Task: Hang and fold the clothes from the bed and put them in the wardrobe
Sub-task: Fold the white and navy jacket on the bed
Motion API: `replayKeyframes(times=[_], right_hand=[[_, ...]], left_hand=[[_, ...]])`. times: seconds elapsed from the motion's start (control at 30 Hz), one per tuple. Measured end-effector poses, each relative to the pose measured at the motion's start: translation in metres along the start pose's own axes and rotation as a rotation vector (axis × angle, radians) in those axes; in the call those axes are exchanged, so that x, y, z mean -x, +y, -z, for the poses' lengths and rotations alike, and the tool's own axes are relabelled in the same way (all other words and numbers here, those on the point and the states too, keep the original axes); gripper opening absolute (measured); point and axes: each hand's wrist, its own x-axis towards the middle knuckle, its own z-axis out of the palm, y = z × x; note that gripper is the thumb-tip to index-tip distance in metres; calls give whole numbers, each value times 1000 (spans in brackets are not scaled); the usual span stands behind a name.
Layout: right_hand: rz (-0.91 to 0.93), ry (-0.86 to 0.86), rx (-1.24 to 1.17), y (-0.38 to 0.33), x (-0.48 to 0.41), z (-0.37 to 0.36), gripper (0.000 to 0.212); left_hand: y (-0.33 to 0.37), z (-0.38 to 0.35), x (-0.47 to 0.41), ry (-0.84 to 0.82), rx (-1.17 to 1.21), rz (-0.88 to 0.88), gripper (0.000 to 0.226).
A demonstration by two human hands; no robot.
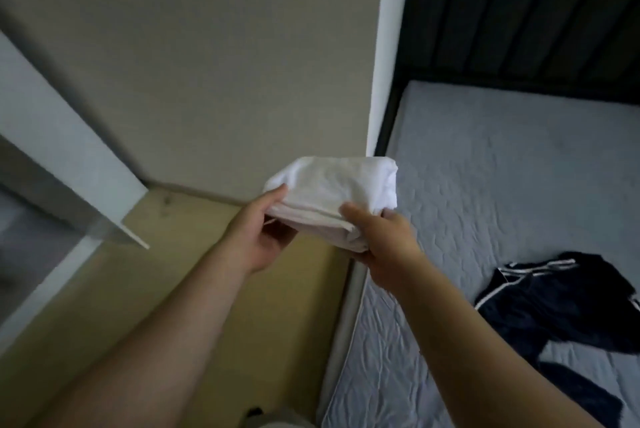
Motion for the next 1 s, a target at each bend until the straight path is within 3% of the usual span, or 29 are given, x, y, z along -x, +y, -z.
replayKeyframes(times=[0.2, 0.37, 0.6, 0.77, 0.9, 1.0], right_hand=[[73, -111, 171, -15, 5, -157, 20], [43, -259, 202, 0, -8, -309, 18], [14, -560, 279, 4, -16, -508, 22], [-65, -749, 290, 11, -28, -633, 30], [-154, -907, 334, 21, -42, -725, 45], [-182, -1038, 347, 27, -55, -784, 43]], left_hand=[[115, 137, 10, -149, 115, 59, 47], [225, 248, 28, -155, -71, -53, 44], [357, 371, 97, -14, -144, -299, 61], [419, 433, 124, 177, 4, -430, 40], [465, 478, 126, 422, 104, -574, 35], [493, 510, 128, 463, 147, -661, 42]])
